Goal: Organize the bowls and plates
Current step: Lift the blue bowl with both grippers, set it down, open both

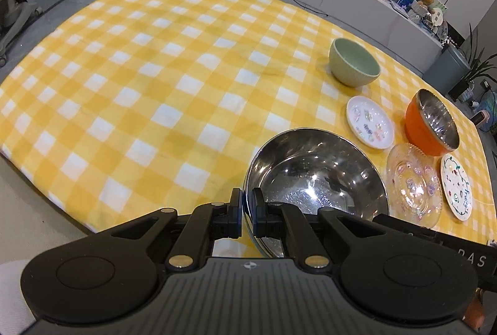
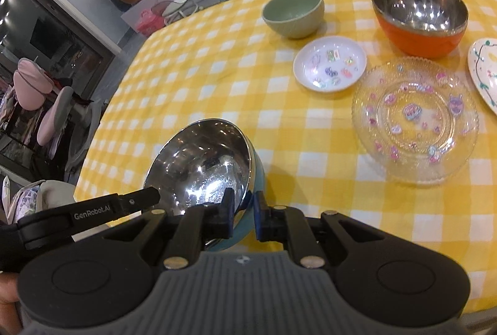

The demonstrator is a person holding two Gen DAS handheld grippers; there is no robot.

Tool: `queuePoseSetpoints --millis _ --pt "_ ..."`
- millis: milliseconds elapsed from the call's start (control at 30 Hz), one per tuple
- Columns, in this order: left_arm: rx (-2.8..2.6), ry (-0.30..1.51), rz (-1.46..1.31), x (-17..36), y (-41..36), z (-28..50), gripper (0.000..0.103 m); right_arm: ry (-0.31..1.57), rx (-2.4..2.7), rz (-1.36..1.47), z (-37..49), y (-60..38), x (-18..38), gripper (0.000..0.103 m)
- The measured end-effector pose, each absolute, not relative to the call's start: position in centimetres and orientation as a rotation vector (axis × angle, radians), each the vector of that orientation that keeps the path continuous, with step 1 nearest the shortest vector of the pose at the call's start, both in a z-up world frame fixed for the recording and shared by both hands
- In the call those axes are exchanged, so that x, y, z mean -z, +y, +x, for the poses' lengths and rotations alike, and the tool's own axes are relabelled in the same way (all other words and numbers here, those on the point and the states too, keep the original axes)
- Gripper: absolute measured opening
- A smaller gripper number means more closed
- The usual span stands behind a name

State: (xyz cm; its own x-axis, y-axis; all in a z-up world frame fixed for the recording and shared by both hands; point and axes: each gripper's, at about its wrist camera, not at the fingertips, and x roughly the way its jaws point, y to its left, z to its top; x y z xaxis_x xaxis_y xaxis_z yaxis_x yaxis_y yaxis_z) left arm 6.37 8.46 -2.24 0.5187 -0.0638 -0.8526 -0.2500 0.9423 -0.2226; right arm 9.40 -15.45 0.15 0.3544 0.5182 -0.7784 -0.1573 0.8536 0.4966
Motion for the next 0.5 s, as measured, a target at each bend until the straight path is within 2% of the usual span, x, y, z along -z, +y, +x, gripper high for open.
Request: queuePoseSetpoints --millis 500 --pt "-0.104 1.033 -0.357 3.01 8.88 6.35 0.006 1.174 -0.446 0.359 9.73 -15.18 0.79 0.01"
